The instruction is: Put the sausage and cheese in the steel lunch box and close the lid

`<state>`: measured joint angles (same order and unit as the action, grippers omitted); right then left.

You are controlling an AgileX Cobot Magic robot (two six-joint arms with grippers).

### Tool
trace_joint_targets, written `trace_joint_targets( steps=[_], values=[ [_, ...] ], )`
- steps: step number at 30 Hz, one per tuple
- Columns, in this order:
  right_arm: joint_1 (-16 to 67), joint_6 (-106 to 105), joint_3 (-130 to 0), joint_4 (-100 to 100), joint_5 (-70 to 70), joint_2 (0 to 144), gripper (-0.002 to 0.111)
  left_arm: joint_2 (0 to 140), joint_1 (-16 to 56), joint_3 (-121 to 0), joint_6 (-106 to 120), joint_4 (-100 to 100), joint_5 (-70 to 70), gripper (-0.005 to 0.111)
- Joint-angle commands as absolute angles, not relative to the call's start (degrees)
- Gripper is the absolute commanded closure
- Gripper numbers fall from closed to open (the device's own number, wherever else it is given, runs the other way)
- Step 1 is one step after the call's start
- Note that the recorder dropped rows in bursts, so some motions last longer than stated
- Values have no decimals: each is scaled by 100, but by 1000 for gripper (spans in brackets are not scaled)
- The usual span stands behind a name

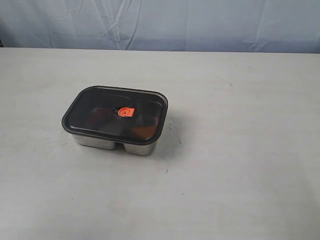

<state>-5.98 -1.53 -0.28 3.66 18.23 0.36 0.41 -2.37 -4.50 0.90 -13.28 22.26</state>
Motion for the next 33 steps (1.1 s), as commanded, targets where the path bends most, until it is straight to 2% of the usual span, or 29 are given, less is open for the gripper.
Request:
trace_joint_targets(
  steps=[1,9,33],
  values=[
    [-623,-157,0,376,1761,0,109,0,-249,-9,0,-1359,1742,107],
    [-623,-157,0,376,1761,0,109,0,-238,0,0,-1335,1324,107],
    [-623,-157,0,376,1761,0,109,0,-238,0,0,-1039,1296,107]
  ],
)
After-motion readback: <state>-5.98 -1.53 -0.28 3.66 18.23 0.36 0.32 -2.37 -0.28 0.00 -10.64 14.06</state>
